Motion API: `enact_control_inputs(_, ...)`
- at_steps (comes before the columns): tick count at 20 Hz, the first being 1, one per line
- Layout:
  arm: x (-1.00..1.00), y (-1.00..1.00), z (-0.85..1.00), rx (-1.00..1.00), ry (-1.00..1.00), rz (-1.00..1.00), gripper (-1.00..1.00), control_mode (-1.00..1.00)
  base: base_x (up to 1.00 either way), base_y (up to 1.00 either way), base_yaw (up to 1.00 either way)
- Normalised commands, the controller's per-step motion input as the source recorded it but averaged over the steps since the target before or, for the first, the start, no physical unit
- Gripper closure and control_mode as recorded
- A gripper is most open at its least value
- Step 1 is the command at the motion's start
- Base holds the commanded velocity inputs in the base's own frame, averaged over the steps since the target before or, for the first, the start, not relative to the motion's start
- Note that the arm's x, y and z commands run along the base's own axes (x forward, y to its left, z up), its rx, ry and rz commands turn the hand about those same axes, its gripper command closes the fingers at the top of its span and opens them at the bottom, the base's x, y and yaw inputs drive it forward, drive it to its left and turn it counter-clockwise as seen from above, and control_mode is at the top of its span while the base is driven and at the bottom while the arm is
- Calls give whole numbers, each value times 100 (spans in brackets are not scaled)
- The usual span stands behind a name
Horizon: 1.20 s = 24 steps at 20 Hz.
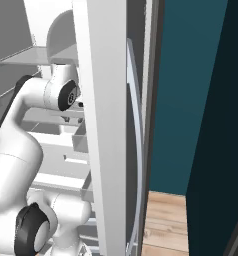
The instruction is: Place one broccoli and one chicken drumstick in each tupperware on the nearby counter, to pack two identical lunches.
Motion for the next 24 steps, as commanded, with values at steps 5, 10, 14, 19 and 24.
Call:
enact_control_inputs(5, -1, 0, 2, 0, -18, -1, -100, -100, 0, 0, 0)
enact_control_inputs(10, 0, 3, 30, 0, -36, -1, -100, -100, 0, 0, 0)
enact_control_inputs(14, 0, 23, 7, 0, -17, -1, -100, -100, 0, 0, 0)
enact_control_inputs(19, 0, 28, 0, 0, 0, -1, -100, -100, 0, 0, 0)
enact_control_inputs(24, 9, 42, -9, 0, 0, 0, -100, -100, 0, 0, 0)
